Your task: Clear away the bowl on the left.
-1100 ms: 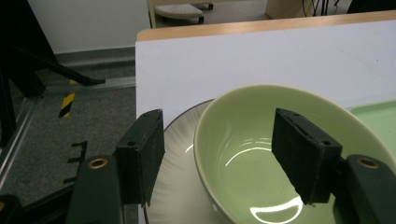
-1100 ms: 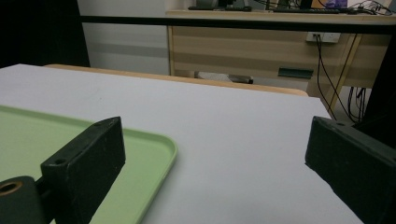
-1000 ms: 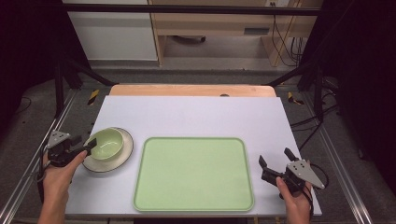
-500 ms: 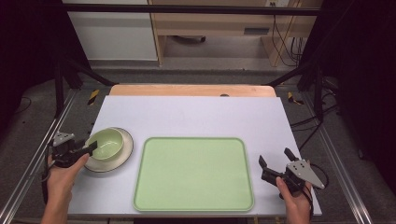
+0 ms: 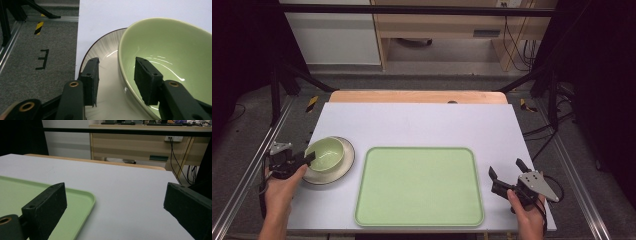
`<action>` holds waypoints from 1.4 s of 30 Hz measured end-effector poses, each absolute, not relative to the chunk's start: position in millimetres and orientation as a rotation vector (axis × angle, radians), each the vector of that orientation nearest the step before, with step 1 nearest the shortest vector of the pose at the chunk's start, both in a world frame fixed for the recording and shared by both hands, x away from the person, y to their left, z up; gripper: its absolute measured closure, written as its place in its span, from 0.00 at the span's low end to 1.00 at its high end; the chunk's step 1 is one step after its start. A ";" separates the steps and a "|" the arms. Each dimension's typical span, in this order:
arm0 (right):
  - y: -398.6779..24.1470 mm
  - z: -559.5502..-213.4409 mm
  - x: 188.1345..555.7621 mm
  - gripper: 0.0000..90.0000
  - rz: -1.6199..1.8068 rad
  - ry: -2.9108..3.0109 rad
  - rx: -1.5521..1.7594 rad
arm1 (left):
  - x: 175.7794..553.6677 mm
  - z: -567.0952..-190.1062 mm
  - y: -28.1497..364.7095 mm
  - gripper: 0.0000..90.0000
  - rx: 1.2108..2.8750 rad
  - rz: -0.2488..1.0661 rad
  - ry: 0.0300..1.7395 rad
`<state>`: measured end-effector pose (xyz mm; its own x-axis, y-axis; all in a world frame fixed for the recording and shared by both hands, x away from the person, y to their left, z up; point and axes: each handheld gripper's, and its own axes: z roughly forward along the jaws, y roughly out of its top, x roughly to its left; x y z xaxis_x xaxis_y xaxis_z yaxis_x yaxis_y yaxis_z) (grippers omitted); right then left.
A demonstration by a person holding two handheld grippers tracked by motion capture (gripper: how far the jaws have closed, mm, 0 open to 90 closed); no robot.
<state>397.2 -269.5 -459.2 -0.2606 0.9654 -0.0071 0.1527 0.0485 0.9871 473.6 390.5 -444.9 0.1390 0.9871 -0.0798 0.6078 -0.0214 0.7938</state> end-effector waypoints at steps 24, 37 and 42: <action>-268.9 -459.7 397.6 0.05 1.300 1.540 1.166 | 482.3 -448.3 389.6 0.75 1.677 0.633 1.573; -268.6 -459.9 398.0 0.05 1.300 1.540 1.170 | 484.0 -450.0 385.6 0.81 1.689 0.633 1.569; -268.7 -459.8 397.6 0.05 1.302 1.541 1.172 | 484.9 -451.2 384.1 0.83 1.695 0.632 1.559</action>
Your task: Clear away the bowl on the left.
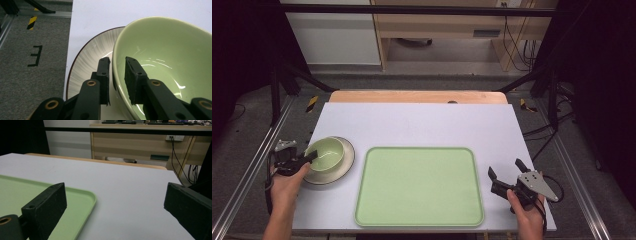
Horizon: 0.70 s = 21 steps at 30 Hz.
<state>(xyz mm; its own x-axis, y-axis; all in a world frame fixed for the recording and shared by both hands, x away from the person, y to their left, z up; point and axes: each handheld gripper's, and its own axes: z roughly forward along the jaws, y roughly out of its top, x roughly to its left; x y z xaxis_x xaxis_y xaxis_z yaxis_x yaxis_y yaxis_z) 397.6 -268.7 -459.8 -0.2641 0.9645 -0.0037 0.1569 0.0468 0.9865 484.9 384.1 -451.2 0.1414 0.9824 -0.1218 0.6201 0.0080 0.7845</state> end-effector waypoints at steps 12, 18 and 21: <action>-269.2 -459.2 397.6 0.05 1.308 1.545 1.160 | 482.5 -450.9 387.6 0.91 1.639 0.599 1.585; -267.6 -458.7 397.8 0.05 1.318 1.546 1.162 | 479.1 -449.6 392.5 0.92 1.615 0.558 1.596; -267.0 -458.9 398.4 0.05 1.316 1.552 1.153 | 477.7 -449.1 394.5 0.92 1.588 0.536 1.592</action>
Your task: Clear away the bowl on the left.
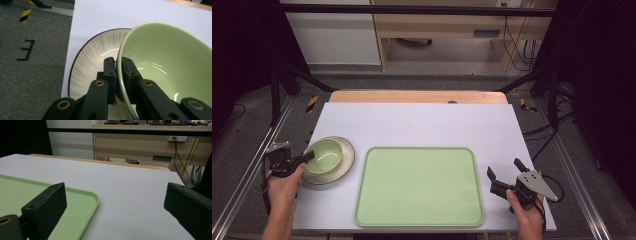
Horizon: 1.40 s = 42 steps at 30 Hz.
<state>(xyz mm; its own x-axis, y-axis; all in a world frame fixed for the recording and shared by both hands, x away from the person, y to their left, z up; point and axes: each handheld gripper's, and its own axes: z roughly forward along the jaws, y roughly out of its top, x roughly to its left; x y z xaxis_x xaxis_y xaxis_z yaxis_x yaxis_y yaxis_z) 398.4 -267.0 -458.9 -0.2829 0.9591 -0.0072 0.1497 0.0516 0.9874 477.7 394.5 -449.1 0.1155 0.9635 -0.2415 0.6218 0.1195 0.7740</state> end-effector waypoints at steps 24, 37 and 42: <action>-265.7 -457.9 398.3 0.05 1.323 1.562 1.136 | 471.9 -429.6 379.0 0.92 1.544 0.526 1.505; -264.9 -456.7 395.9 0.05 1.325 1.565 1.139 | 467.6 -417.0 370.1 0.92 1.529 0.523 1.459; -265.9 -457.9 397.9 0.05 1.321 1.566 1.138 | 466.3 -412.7 364.9 0.92 1.525 0.509 1.436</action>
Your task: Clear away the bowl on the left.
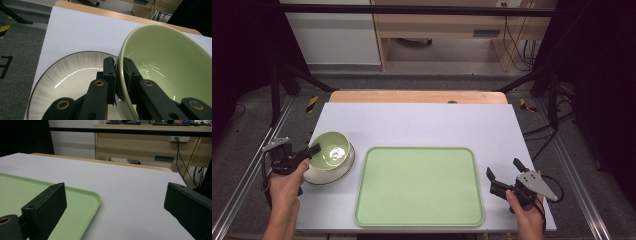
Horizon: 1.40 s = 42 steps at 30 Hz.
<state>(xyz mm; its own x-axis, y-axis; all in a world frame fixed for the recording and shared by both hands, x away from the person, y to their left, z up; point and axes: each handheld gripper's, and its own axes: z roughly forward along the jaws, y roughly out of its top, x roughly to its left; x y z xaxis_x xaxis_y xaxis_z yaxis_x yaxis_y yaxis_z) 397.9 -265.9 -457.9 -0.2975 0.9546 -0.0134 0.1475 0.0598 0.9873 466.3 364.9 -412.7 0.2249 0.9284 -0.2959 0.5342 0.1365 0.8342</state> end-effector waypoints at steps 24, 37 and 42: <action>-263.5 -458.4 398.6 0.05 1.315 1.573 1.144 | 462.0 -395.5 333.2 0.92 1.560 0.470 1.328; -264.2 -457.8 398.1 0.05 1.316 1.569 1.138 | 463.0 -398.1 307.0 0.92 1.628 0.445 1.275; -264.0 -457.5 397.5 0.05 1.314 1.571 1.135 | 462.2 -396.5 301.7 0.92 1.629 0.428 1.263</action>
<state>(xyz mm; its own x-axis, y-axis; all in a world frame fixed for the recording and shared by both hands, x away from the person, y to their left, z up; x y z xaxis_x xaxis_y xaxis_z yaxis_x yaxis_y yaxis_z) 397.5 -264.0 -457.5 -0.2978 0.9544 -0.0197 0.1492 0.0669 0.9865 462.2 301.7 -396.5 0.3944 0.8757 -0.2785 0.5257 0.0336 0.8500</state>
